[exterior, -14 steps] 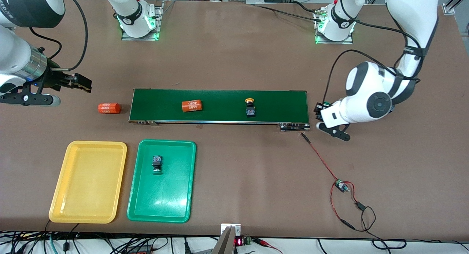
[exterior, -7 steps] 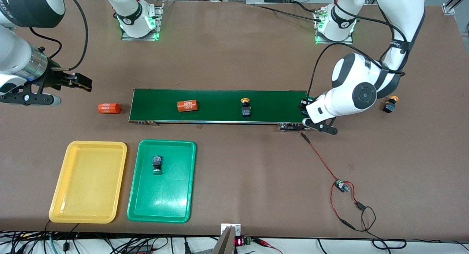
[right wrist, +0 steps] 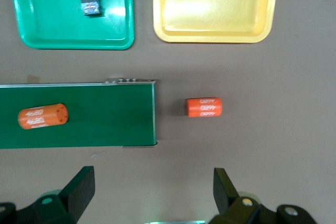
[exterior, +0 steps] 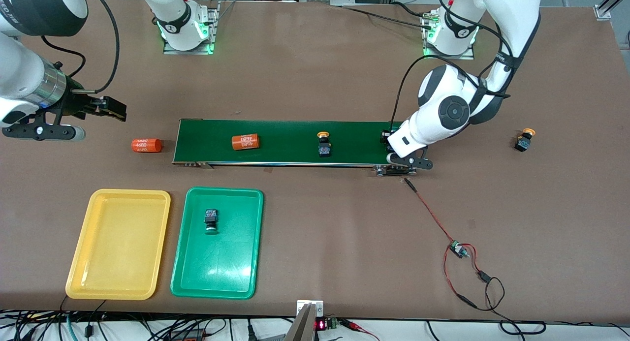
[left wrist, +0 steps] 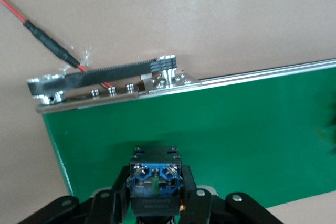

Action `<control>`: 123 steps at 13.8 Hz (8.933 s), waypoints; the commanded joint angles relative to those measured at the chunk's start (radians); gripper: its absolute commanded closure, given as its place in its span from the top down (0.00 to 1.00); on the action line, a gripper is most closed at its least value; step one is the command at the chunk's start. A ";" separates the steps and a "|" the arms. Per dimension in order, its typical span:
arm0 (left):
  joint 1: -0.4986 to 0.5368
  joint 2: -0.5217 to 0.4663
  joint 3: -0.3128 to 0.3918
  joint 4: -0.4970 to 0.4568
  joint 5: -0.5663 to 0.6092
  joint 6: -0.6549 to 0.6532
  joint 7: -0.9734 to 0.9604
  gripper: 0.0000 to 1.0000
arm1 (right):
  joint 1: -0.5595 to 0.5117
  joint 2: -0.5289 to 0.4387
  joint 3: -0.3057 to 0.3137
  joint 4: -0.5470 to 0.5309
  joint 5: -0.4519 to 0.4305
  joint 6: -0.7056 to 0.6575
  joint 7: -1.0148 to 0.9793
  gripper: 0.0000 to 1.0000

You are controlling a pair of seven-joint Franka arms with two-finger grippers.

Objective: Sort buttons by color to trays

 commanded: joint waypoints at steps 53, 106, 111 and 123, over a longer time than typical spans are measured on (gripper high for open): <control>0.705 0.047 0.108 -0.101 0.346 0.028 1.012 1.00 | 0.458 0.129 0.035 -0.508 -0.006 0.871 0.548 1.00; 0.369 -0.163 -0.207 -0.086 0.254 -0.110 0.058 0.00 | -0.082 0.286 -0.121 -0.150 -0.098 0.796 -0.519 0.08; 0.225 -0.136 -0.210 -0.074 0.255 -0.090 -0.253 0.00 | -0.136 0.469 -0.116 -0.018 -0.074 0.885 -0.630 0.09; 0.134 0.029 -0.208 0.007 0.266 -0.001 -0.444 0.00 | -0.131 0.609 -0.109 0.012 -0.049 1.052 -0.621 0.74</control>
